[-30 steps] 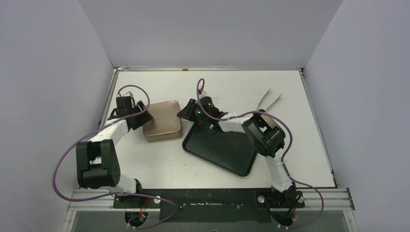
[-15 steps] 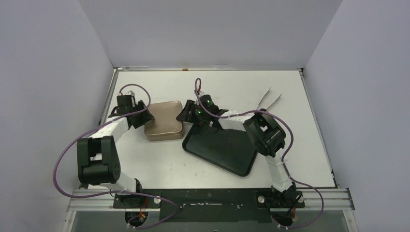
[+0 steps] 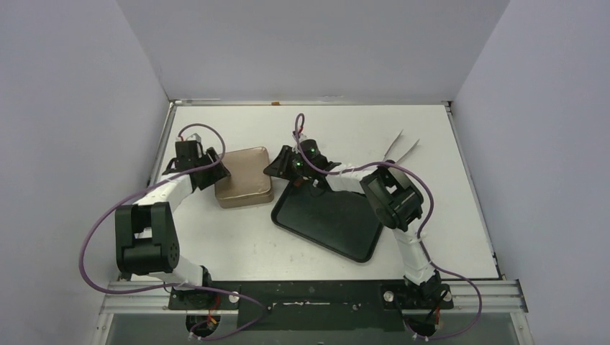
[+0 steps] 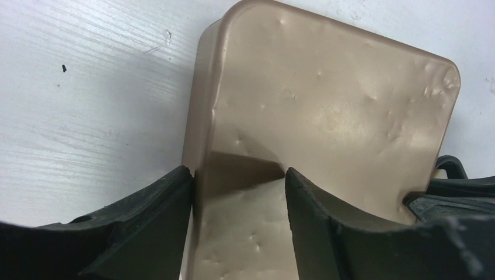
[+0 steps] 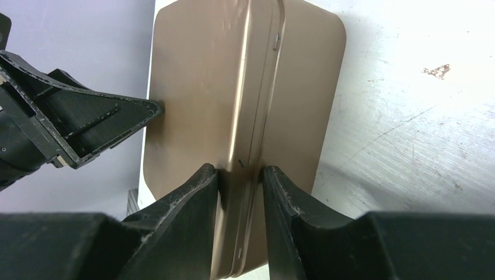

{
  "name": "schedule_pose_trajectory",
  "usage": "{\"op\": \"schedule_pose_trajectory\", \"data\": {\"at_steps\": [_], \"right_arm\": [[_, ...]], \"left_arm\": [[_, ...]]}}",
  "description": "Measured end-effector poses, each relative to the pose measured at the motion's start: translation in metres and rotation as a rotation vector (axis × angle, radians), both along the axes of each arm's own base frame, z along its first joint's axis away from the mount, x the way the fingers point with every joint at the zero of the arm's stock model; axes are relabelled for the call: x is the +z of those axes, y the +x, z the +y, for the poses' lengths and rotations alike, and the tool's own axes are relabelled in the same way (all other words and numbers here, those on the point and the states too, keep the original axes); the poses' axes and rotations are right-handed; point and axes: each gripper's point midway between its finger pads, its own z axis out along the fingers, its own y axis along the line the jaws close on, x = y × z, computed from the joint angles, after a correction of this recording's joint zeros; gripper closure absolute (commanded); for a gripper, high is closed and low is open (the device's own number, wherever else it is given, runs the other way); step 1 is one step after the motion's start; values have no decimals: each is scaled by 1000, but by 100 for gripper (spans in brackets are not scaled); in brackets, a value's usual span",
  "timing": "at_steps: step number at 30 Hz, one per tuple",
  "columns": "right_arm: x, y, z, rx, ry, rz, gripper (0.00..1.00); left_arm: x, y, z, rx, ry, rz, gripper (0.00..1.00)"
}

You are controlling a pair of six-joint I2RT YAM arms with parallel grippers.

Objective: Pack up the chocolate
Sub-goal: Close the box lid on the packing box.

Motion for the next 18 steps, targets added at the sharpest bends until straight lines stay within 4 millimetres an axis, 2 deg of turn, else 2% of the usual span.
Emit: {"op": "schedule_pose_trajectory", "data": {"at_steps": [6, 9, 12, 14, 16, 18], "right_arm": [[-3, 0, 0, -33, 30, 4, 96], [-4, -4, 1, -39, 52, 5, 96], [-3, -8, 4, -41, 71, 7, 96], [-3, -8, 4, -45, 79, 11, 92], [-3, -9, 4, -47, 84, 12, 81], [-2, -8, 4, -47, 84, 11, 76]], "left_arm": [[1, -2, -3, -18, 14, 13, 31], [3, -6, -2, -27, 27, 37, 31], [1, -11, 0, -31, 31, 56, 35], [0, -11, 1, -35, 32, 58, 38], [0, -12, 1, -37, 28, 60, 41], [0, -12, 2, -37, 26, 60, 45]]}}
